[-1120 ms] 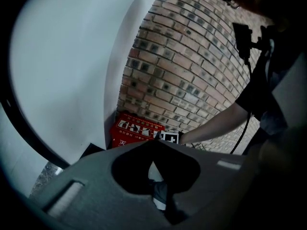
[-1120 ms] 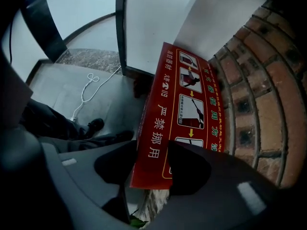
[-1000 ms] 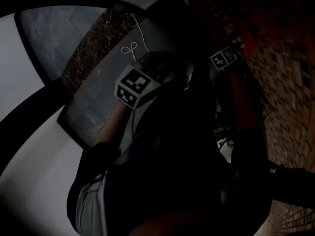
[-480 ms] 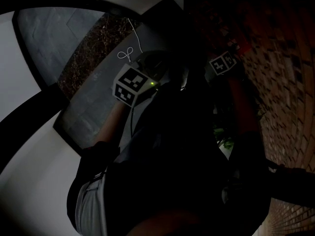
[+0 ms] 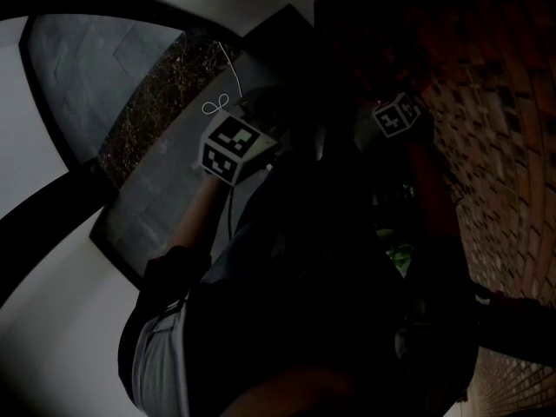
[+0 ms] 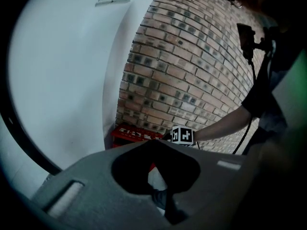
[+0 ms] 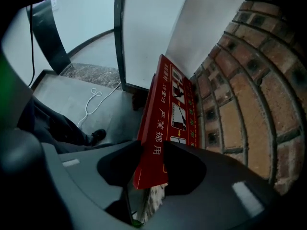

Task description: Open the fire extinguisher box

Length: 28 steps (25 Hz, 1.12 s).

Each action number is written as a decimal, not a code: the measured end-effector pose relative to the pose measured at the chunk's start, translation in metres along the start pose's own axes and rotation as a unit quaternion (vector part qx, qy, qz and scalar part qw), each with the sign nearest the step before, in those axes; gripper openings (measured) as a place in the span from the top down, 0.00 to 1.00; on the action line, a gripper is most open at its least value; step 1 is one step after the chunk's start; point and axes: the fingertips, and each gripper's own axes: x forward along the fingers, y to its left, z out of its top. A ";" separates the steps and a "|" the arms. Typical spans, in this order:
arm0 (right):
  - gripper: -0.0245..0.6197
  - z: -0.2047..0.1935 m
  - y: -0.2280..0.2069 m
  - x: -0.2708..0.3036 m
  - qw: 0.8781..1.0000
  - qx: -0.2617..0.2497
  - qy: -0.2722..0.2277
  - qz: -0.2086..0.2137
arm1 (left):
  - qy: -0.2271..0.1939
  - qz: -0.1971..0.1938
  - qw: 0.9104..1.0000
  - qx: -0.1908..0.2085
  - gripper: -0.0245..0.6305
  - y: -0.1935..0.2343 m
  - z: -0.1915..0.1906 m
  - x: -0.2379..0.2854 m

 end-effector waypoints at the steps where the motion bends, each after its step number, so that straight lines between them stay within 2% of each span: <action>1: 0.73 0.000 -0.002 -0.004 1.000 -0.001 -0.003 -0.003 | -0.002 0.001 1.000 0.001 0.96 -0.001 0.001 -0.001; 14: 0.74 0.005 -0.032 -0.033 0.998 0.003 -0.043 -0.037 | -0.019 0.002 1.000 0.024 0.96 -0.021 0.015 -0.004; 23: 0.79 0.004 -0.053 -0.053 0.997 -0.015 -0.039 -0.060 | -0.032 0.008 0.999 0.033 0.96 -0.023 0.030 -0.010; 28: 0.86 0.007 -0.064 -0.059 0.995 -0.026 -0.055 -0.084 | -0.036 0.006 0.999 0.034 0.96 -0.026 0.032 -0.007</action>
